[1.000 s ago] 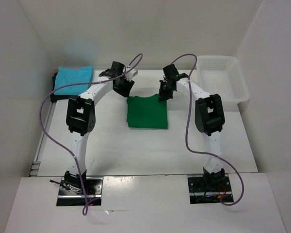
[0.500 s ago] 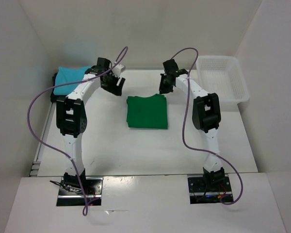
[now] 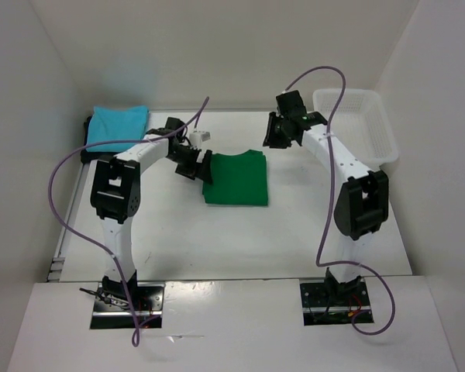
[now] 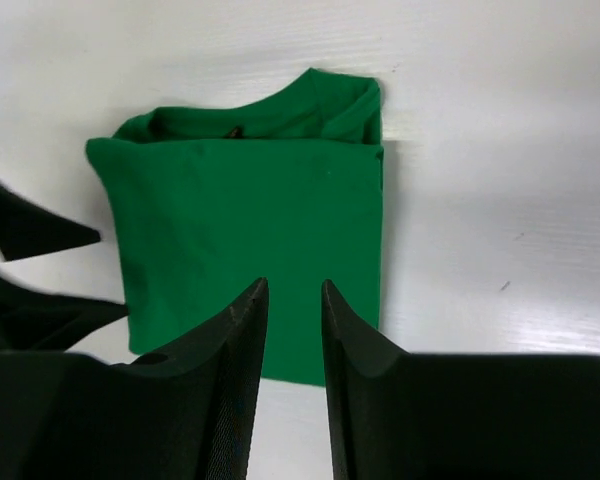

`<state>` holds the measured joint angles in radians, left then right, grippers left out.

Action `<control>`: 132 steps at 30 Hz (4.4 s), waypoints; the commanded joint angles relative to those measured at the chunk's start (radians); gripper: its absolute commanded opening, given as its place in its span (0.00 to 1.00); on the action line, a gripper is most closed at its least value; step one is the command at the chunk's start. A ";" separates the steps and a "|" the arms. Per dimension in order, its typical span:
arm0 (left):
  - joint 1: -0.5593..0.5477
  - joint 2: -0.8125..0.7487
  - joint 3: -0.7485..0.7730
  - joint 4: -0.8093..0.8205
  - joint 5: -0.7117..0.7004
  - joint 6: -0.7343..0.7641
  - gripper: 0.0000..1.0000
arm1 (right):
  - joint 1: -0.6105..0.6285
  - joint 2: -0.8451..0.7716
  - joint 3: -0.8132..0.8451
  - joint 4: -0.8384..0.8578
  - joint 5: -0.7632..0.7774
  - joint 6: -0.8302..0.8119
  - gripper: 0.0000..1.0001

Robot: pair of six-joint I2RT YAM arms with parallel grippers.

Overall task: Fold and stack the t-shirts
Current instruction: Put the neatly folded tshirt into the corner of the board with the left arm

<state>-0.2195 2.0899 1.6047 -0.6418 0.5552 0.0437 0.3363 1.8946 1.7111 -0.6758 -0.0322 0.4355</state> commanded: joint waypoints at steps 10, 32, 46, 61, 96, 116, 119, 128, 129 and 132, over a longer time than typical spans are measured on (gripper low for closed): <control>-0.058 0.182 0.028 -0.002 0.132 -0.065 1.00 | 0.009 -0.279 -0.025 -0.059 0.109 0.040 0.34; 0.081 0.270 0.303 -0.085 0.097 0.033 0.00 | 0.009 -0.437 0.035 -0.179 0.247 0.071 0.35; 0.149 0.167 0.589 -0.021 -0.780 0.366 0.00 | 0.009 -0.379 0.053 -0.126 0.216 0.043 0.35; 0.296 0.285 0.934 -0.147 -0.824 0.481 0.00 | 0.009 -0.370 0.044 -0.126 0.226 0.025 0.35; 0.536 0.665 1.531 -0.226 -1.080 0.513 0.79 | 0.038 -0.224 0.254 -0.215 0.152 -0.012 0.38; 0.459 0.584 1.531 -0.110 -1.158 0.575 0.83 | 0.058 -0.230 0.360 -0.289 0.153 -0.032 0.44; 0.424 0.464 1.531 -0.168 -1.082 0.526 0.92 | 0.067 -0.230 0.360 -0.300 0.182 -0.032 0.50; 0.148 0.117 1.368 -0.659 -0.661 0.355 1.00 | 0.067 -0.353 0.214 -0.320 0.250 -0.066 1.00; 0.126 0.084 1.298 -0.659 -0.652 0.369 1.00 | 0.067 -0.364 0.202 -0.320 0.259 -0.066 1.00; 0.074 -0.010 1.143 -0.659 -0.492 0.392 1.00 | 0.067 -0.411 0.145 -0.298 0.259 -0.066 1.00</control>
<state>-0.1455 2.0853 2.8655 -1.1816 -0.1280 0.4595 0.3969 1.5661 1.8847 -0.9852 0.1978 0.3901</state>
